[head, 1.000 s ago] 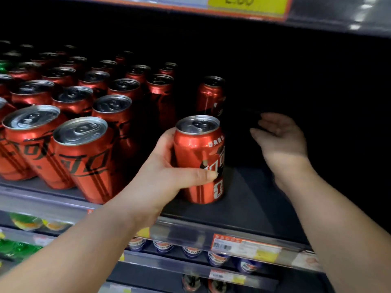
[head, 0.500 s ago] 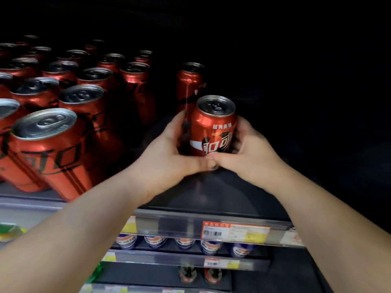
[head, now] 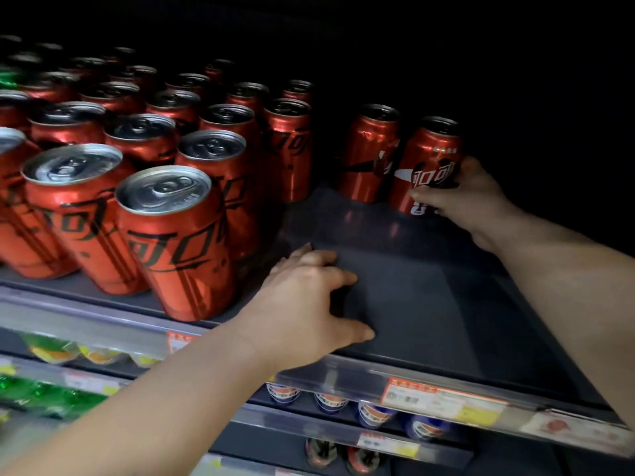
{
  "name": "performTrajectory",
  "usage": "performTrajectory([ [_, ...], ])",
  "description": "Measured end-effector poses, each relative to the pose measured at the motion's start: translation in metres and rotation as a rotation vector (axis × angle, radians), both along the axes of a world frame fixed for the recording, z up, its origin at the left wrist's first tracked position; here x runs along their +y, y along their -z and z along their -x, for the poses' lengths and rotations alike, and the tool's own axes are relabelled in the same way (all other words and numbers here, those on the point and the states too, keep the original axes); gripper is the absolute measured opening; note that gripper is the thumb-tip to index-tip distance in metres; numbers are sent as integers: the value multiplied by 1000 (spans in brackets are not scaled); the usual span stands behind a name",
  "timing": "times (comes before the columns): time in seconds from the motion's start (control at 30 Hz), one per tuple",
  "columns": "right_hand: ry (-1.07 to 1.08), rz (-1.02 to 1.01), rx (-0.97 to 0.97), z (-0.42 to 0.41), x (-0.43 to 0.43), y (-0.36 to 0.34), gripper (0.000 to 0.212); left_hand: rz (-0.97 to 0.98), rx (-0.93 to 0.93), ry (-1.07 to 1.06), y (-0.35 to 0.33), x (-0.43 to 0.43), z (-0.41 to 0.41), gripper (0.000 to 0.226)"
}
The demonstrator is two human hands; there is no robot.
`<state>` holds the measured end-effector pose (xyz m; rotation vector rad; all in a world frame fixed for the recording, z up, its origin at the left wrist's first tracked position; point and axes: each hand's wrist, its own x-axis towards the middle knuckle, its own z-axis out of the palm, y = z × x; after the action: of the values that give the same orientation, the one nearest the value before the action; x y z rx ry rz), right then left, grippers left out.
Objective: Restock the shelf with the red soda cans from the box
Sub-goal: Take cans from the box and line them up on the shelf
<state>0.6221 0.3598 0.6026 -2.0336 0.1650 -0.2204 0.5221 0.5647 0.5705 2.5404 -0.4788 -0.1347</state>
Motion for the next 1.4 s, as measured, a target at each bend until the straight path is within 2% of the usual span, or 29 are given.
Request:
performTrajectory([
  [0.73, -74, 44, 14, -14, -9, -1, 70, 46, 5, -8, 0, 0, 0, 71],
  [0.97, -82, 45, -9, -11, -8, 3, 64, 53, 4, -14, 0, 0, 1, 70],
  [1.3, 28, 89, -43, -11, -3, 11, 72, 62, -2, -9, 1, 0, 1, 71],
  [1.4, 53, 125, -53, -15, -4, 11, 68, 60, -4, -11, 2, 0, 0, 71],
])
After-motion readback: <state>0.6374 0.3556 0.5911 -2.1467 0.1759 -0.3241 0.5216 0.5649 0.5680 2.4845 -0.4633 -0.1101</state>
